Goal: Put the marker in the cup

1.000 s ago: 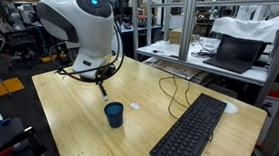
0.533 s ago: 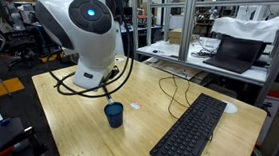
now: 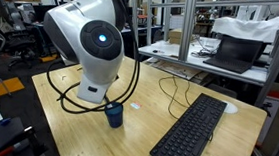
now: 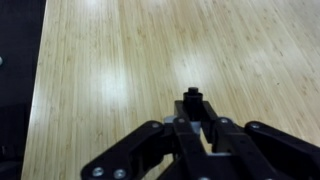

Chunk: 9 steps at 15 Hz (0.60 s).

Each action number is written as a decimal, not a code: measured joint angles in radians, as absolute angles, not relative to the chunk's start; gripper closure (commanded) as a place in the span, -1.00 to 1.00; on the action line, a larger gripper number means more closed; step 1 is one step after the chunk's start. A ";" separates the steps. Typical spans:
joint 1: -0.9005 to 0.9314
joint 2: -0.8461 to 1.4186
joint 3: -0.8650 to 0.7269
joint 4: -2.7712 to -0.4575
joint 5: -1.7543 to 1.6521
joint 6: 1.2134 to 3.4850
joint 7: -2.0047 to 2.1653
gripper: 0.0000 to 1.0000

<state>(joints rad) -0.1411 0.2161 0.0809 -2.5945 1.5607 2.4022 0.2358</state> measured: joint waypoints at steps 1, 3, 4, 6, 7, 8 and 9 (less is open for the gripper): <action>-0.128 0.228 0.067 -2.589 1.561 2.391 0.231 0.11; -0.108 0.252 0.044 -2.575 1.561 2.375 0.230 -0.13; -0.100 0.262 0.036 -2.568 1.561 2.370 0.230 -0.28; -0.086 0.277 0.025 -2.556 1.561 2.366 0.230 -0.58; -0.080 0.281 0.020 -2.551 1.561 2.366 0.230 -0.73; -0.074 0.281 0.017 -2.548 1.561 2.366 0.230 -0.85; -0.068 0.282 0.014 -2.545 1.561 2.366 0.230 -1.00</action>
